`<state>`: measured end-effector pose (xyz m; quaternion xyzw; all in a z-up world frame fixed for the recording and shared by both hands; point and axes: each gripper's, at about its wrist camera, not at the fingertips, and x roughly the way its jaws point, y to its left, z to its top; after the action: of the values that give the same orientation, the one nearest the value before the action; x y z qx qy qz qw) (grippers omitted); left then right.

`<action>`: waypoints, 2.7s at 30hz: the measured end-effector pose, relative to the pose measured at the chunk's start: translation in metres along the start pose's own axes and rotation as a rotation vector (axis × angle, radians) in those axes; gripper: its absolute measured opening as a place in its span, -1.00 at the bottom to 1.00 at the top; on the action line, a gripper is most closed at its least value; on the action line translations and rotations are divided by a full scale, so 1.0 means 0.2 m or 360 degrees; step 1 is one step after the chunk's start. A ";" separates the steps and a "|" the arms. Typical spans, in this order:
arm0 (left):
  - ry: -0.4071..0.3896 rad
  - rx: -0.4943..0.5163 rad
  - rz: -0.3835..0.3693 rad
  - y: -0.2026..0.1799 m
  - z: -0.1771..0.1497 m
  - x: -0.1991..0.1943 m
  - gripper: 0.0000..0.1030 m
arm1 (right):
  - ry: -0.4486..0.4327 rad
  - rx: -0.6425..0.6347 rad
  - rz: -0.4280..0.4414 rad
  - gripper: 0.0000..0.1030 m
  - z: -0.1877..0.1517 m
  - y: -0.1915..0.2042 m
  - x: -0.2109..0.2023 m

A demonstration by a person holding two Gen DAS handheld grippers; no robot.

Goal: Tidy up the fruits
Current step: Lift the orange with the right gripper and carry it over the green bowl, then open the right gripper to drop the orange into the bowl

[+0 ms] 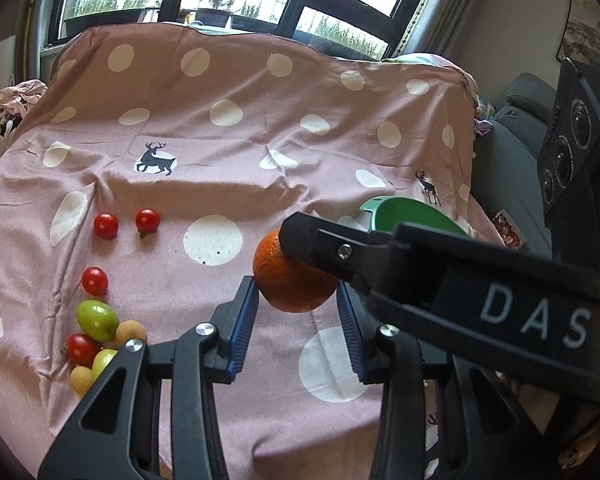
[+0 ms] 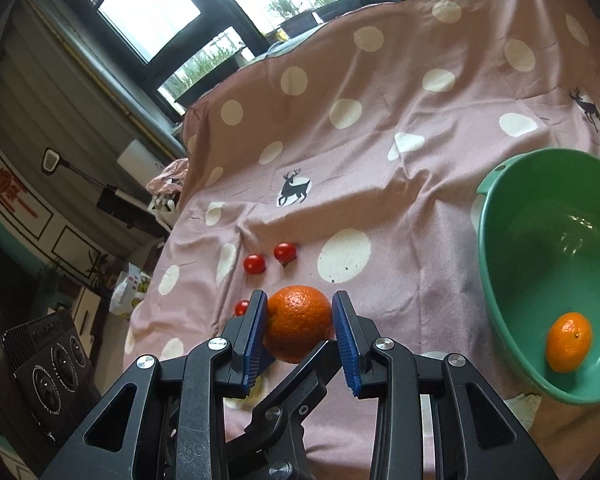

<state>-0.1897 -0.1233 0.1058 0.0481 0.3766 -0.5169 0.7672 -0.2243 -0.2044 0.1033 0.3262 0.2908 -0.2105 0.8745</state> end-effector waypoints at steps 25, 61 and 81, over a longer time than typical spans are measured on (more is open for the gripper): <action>0.0057 0.0294 -0.0225 -0.48 0.08 0.20 -0.22 | -0.0307 0.0260 -0.0163 -0.27 0.06 -0.38 -0.36; 0.0285 0.0364 -0.0347 -0.67 0.03 0.47 -0.22 | -0.0259 0.0515 -0.0319 -0.27 0.03 -0.69 -0.39; 0.0338 0.0375 -0.0353 -0.69 0.01 0.53 -0.22 | -0.0217 0.0559 -0.0376 -0.27 0.03 -0.73 -0.38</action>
<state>-0.2841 -0.2679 0.0831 0.1501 0.3954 -0.6309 0.6504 -0.3602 -0.2975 0.0899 0.4222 0.2260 -0.3806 0.7911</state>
